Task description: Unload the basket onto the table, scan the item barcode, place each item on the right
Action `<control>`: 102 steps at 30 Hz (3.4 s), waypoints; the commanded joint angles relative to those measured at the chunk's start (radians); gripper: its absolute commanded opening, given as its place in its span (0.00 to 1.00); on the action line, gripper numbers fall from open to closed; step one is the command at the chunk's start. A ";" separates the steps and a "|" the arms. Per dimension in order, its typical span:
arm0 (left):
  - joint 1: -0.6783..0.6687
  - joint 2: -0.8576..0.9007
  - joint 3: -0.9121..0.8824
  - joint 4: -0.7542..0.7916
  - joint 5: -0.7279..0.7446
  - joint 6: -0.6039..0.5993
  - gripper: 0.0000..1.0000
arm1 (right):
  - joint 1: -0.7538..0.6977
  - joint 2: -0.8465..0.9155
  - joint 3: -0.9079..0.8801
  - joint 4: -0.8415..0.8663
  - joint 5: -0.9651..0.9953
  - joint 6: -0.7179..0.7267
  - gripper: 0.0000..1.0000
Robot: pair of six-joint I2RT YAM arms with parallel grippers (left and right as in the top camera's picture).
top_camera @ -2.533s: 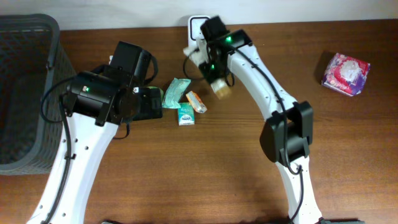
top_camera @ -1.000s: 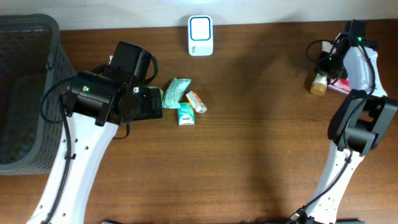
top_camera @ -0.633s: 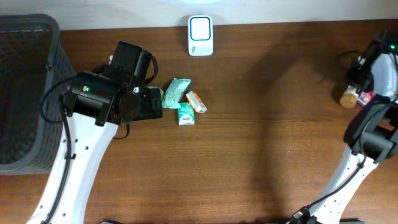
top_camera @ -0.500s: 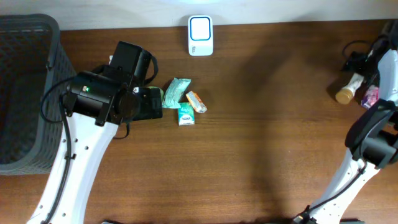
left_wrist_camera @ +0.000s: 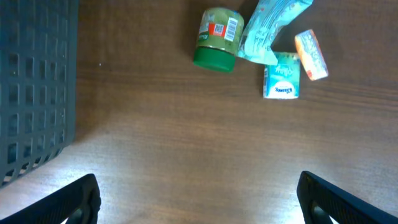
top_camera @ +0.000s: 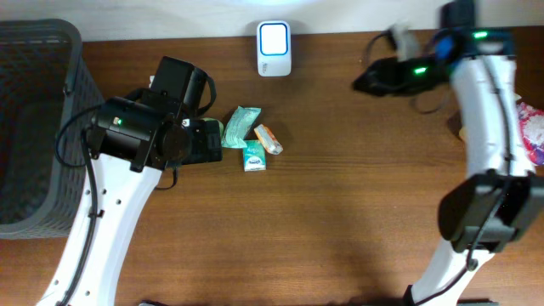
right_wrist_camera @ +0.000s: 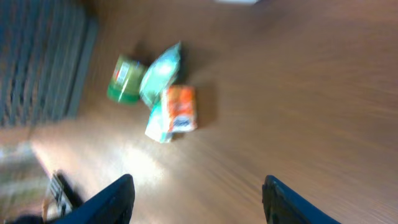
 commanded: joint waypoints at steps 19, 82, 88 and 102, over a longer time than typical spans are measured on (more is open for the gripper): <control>0.002 -0.003 -0.001 -0.001 -0.010 0.002 0.99 | 0.614 0.227 -0.213 0.460 0.679 0.258 0.38; 0.002 -0.002 -0.001 -0.001 -0.010 0.002 0.99 | 0.482 0.400 0.381 0.745 1.107 -0.327 0.04; 0.002 -0.002 -0.001 -0.001 -0.010 0.002 0.99 | 0.483 0.461 0.384 0.859 1.151 -0.200 0.04; 0.002 -0.003 -0.001 -0.001 -0.010 0.002 0.99 | -0.135 0.339 0.383 0.185 1.150 0.379 0.04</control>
